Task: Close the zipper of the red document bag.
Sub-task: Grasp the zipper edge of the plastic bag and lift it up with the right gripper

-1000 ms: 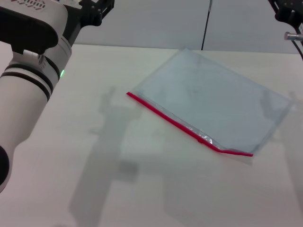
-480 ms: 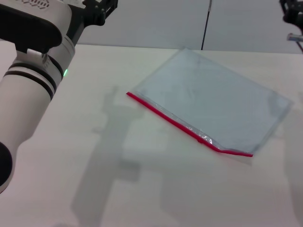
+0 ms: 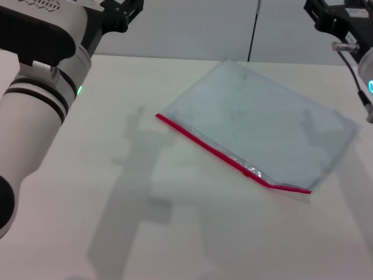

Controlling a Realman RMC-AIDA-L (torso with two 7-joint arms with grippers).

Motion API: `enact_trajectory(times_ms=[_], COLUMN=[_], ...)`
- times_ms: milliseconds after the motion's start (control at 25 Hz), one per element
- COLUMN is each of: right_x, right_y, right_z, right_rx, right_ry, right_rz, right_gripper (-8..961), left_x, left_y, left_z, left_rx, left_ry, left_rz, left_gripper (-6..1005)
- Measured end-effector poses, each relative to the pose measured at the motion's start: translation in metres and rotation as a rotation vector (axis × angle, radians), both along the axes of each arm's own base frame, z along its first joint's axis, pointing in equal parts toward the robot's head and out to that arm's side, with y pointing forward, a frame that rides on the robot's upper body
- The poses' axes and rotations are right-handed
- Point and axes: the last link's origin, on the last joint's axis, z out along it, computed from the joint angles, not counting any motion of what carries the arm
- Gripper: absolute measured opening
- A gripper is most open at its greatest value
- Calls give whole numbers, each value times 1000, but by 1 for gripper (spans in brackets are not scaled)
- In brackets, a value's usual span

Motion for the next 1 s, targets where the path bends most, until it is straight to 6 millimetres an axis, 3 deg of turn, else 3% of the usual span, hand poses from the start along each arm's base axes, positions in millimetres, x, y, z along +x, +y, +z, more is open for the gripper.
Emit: enact_trajectory(times_ms=[280, 1000], right_x=[12, 20], right_y=[2, 9], right_z=[8, -1], right_rx=[82, -8], right_ry=[-31, 78], right_rz=[-89, -187], right_gripper=[723, 726], left_x=[0, -2], left_y=[1, 2], left_z=[0, -5], left_rx=[-2, -12], left_ry=[-2, 8], left_rz=[2, 6], left_gripper=[885, 877])
